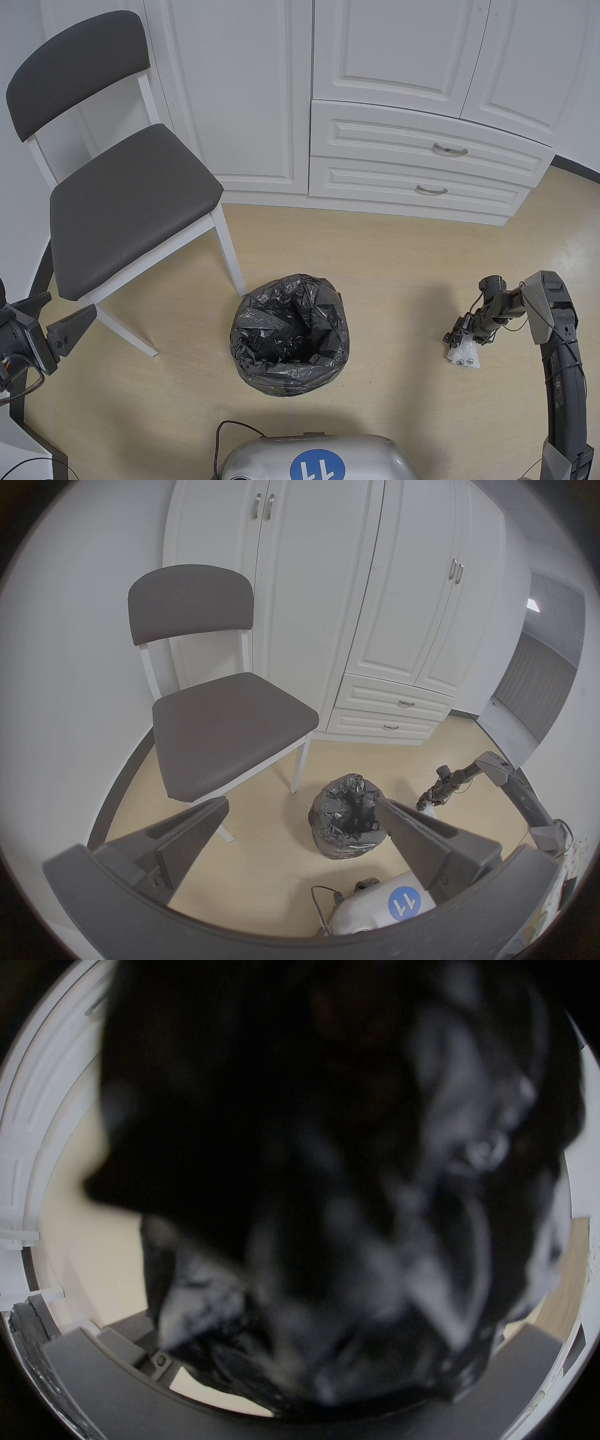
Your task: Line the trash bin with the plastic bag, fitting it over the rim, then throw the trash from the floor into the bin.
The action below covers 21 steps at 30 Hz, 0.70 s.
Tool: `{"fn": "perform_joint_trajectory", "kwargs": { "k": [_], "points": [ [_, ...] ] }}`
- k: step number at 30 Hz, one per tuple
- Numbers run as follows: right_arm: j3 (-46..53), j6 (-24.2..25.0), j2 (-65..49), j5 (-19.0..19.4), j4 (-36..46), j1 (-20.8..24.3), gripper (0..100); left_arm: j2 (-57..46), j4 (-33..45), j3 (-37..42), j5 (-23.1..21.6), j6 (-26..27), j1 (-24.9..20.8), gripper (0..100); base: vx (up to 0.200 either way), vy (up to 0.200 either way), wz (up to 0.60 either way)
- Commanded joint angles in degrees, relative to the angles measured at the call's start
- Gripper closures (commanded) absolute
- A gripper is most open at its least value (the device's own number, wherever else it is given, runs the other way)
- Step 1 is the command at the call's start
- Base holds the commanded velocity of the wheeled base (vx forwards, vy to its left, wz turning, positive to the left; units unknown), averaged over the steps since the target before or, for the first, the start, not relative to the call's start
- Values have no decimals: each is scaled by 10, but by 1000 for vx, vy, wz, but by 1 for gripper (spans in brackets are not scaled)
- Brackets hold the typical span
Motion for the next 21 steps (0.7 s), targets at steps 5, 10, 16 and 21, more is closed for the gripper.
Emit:
{"fn": "perform_joint_trajectory", "kwargs": {
  "k": [5,10,16,21],
  "points": [
    [-4,1,11,0,1,0,100,1,-1,-1,0,0,1,0,0,0,0],
    [12,2,-36,-1,0,-7,100,2,0,-1,-1,0,1,0,0,0,0],
    [173,-14,-209,33,-11,-2,100,1,0,0,-1,0,0,0,0,0,0],
    [330,-111,-385,49,-57,15,100,-3,0,0,-1,1,0,0,0,0,0]
  ]
}}
